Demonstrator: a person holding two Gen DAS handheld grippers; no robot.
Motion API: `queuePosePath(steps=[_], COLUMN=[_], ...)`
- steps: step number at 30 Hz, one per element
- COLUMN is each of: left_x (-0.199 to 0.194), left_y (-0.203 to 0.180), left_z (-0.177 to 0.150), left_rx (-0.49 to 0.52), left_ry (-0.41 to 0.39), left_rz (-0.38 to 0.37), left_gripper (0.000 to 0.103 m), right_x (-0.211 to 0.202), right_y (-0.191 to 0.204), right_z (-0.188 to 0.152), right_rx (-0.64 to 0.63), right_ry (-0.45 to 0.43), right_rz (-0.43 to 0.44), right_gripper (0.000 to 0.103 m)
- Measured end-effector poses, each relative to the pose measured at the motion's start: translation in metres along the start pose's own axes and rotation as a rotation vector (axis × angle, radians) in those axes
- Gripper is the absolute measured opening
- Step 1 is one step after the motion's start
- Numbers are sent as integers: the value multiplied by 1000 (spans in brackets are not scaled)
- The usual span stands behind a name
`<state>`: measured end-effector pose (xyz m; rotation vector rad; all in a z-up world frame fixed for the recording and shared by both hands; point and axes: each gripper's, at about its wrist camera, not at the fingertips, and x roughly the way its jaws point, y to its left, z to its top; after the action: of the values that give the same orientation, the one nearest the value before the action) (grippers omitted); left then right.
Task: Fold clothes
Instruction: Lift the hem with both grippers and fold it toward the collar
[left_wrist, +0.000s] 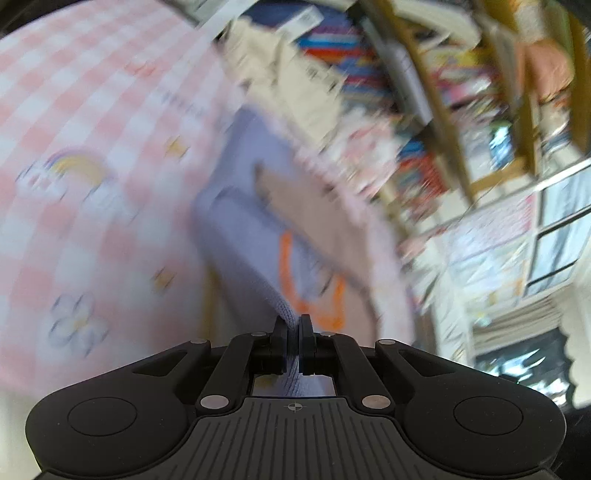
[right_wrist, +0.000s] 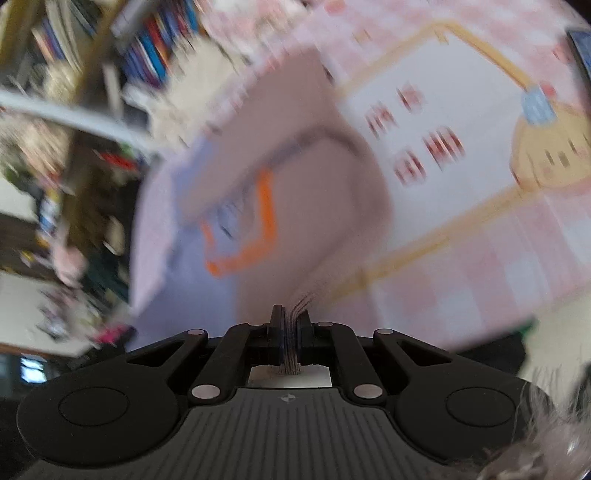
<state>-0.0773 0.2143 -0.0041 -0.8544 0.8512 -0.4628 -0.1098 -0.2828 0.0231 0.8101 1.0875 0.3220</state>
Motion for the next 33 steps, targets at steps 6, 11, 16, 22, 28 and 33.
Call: queuePosePath(steps=[6,11,16,22,28,33], left_x=[6,37,73,109,142,124], left_y=[-7,-17,-11,-2,8,-7], left_z=[40,80,119,139,156,163], left_rx=[-65,-41,-109,-75,-65,89], left_ry=[-223,-282,-264,-212,-121,-162], left_rz=[-136,-94,2,111,221,258], left_gripper=[4,4,4,4,24,63], right_x=[-9,5,34,72,102,95], right_y=[13,28,36,26,13,22], right_z=[54,99,133,164,189,191], right_rx=[60,44,63,92,93,-51], right_ry=[-228,-367,-410,-396,-373,-437], right_rz=[189,233,193,112,-27,-161], right_gripper=[6,6,6,6,17,42])
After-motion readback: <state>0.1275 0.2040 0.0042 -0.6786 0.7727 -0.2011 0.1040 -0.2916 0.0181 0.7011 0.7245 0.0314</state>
